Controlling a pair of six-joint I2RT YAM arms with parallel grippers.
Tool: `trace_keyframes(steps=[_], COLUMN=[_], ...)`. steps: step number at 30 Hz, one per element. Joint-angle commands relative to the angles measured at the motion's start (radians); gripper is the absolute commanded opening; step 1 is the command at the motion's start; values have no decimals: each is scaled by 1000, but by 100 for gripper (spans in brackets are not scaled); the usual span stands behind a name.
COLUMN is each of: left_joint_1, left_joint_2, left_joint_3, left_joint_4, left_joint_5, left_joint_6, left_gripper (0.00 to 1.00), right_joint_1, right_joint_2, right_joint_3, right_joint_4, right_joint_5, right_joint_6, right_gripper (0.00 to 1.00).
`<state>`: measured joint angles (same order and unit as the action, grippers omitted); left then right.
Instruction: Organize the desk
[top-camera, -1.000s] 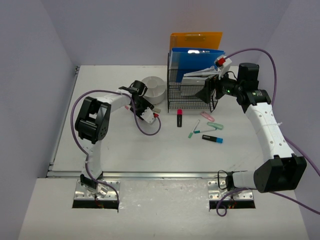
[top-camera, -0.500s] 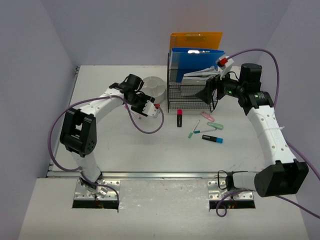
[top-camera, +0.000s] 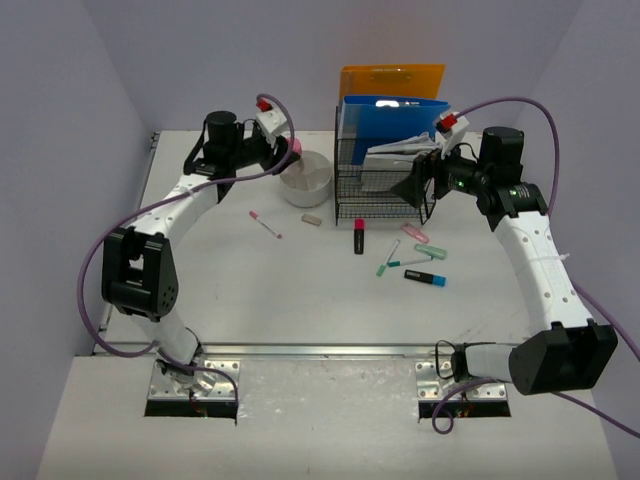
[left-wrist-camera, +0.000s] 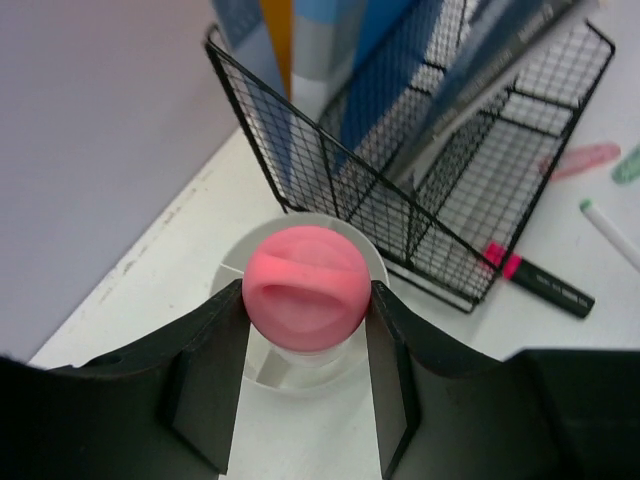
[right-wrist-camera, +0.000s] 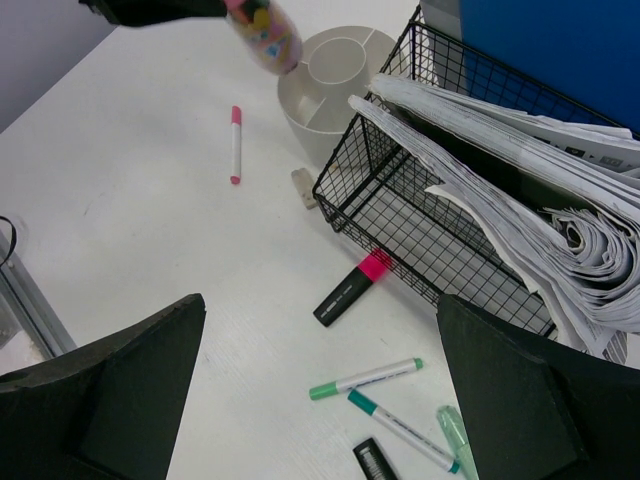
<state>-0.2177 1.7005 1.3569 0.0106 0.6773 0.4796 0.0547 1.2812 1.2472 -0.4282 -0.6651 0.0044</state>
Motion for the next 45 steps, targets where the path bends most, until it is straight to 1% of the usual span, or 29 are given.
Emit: trace_keyframes(steps=[1,2,10,15,20,26,31,35,36,37,38,39,40,41,42,43,45], left_joint_1=[11,15,21,29,39,51,55,55,55,56,58,60,61,65,67,69,75], left_joint_2=[-3,16,118,186,237,248,235,247,252,257,261,257,252,236,216,193,125], left_joint_3=[82,100,171,195,215,201,165,186,196,210,227,231,234,224,214,203,171], left_joint_4=[290,302,344,350,322,284,246,193,166,147,130,122,115,122,132,144,148], left_joint_5=[34,27,24,13,5,8,-4,-9,-11,-14,-19,-26,-33,-56,-83,-114,-170], left_joint_6=[-276,-303,-337,-346,-319,-303,-262,-246,-242,-239,-237,-251,-266,-296,-327,-358,-425], left_gripper=[0,0,0,0,0,0,0,1,4,15,29,40,51,58,62,64,65], right_joint_1=[-3,-3,-3,-3,-3,-3,-4,-4,-3,-3,-4,-3,-3,-3,-3,-4,-3], right_joint_2=[-8,-6,7,17,20,15,14,13,12,12,12,12,12,12,12,12,7], right_joint_3=[12,12,12,20,21,14,6,1,1,1,1,2,3,6,8,8,3], right_joint_4=[28,28,29,29,25,22,20,22,23,23,23,23,23,25,27,29,38], right_joint_5=[-2,-2,4,10,21,32,33,27,28,27,26,25,24,21,18,15,16], right_joint_6=[17,19,16,17,13,6,8,11,12,13,14,15,17,21,26,31,49], right_gripper=[99,99,99,99,99,99,99,99,99,99,99,99,99,99,99,99,99])
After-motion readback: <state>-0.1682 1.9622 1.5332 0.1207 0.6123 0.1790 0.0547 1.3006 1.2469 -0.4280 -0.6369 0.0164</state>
